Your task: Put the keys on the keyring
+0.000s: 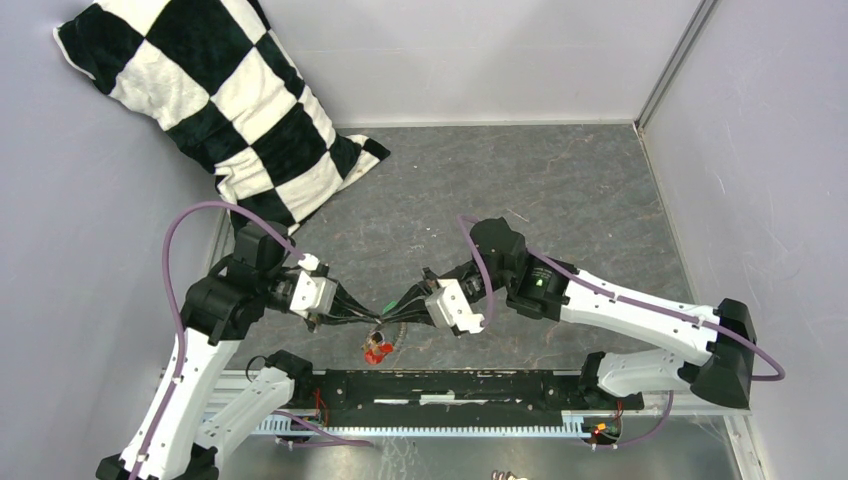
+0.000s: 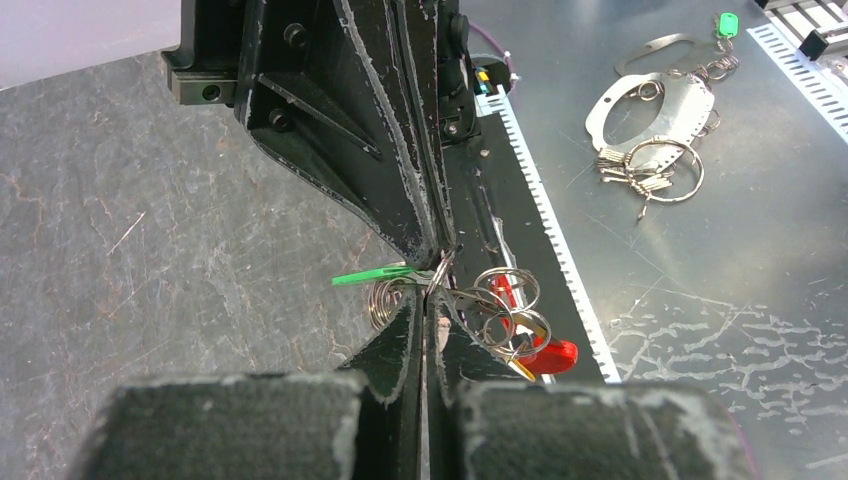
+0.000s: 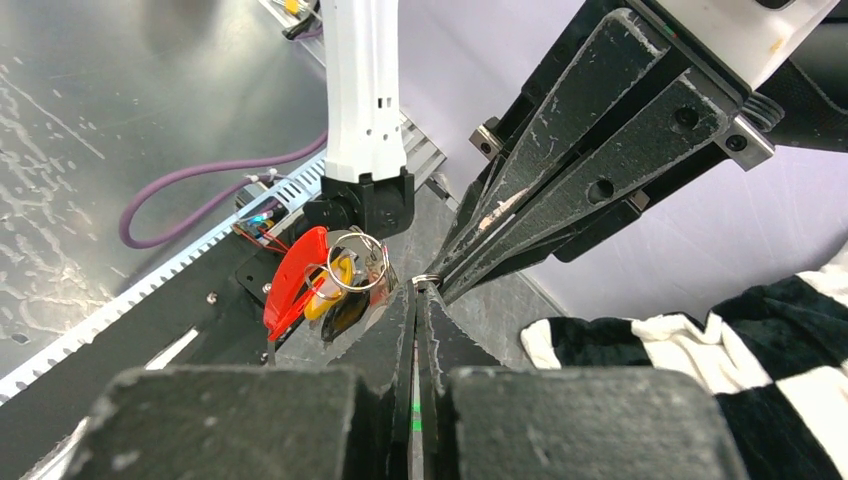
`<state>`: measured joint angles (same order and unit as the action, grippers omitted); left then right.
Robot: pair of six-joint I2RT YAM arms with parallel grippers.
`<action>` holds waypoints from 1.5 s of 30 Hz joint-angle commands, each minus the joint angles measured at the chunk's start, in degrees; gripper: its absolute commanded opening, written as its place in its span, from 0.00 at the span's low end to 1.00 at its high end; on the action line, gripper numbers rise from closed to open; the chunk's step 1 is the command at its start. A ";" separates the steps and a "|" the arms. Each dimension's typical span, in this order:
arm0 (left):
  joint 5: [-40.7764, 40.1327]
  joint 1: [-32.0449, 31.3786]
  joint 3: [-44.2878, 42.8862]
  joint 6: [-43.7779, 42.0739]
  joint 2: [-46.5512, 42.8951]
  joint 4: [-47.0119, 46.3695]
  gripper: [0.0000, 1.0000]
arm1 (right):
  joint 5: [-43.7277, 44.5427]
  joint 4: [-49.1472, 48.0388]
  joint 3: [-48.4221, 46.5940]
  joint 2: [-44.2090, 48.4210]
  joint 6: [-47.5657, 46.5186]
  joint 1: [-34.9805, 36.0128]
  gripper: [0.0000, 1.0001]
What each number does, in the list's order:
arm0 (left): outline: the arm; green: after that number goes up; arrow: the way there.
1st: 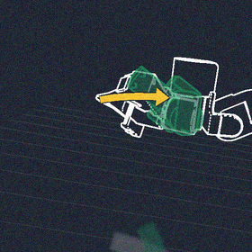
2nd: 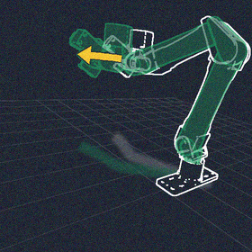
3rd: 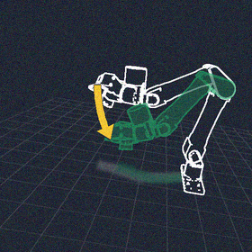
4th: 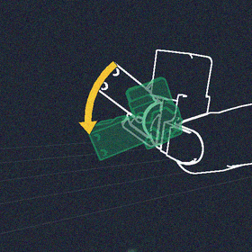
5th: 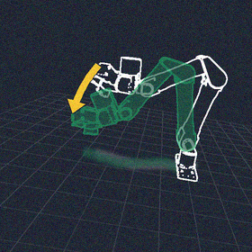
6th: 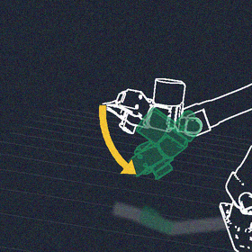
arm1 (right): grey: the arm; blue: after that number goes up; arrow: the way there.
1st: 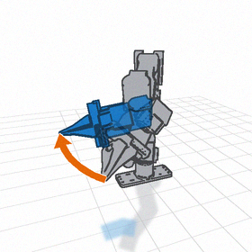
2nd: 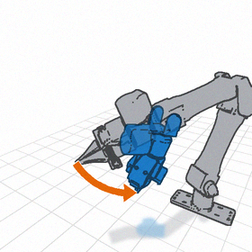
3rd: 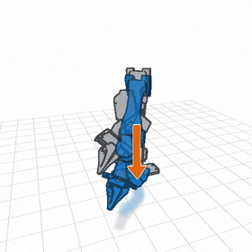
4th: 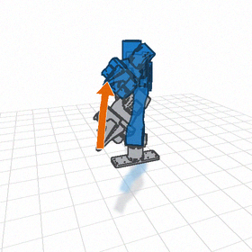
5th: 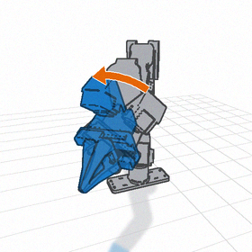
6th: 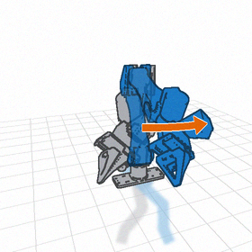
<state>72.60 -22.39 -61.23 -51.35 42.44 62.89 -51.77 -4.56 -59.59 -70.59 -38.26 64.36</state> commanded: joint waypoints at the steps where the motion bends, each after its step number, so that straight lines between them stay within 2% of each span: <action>1: 0.12 -0.71 -0.73 1.73 -0.12 -1.58 0.02 | -2.16 -2.03 -5.97 -1.19 -1.96 0.06 0.00; 9: -0.01 -0.92 -1.17 -0.12 0.10 0.12 0.02 | -1.61 -1.26 -7.64 -2.41 -1.13 -0.54 0.01; 22: -0.09 -1.03 -0.95 -0.17 -0.07 0.12 0.02 | 5.80 -6.85 -6.41 -2.13 4.35 -0.68 0.00; 35: -0.44 -1.10 -0.91 -0.16 -0.49 0.11 0.02 | 6.35 -13.05 -5.94 -3.45 11.81 -0.65 0.01; 45: -0.97 -1.16 -0.90 0.02 -1.30 0.12 0.02 | 6.21 -9.63 -6.86 -4.35 11.75 -0.62 0.00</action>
<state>70.94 -23.33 -61.23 -51.40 41.69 63.75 -46.46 -12.53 -64.16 -75.24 -26.72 63.72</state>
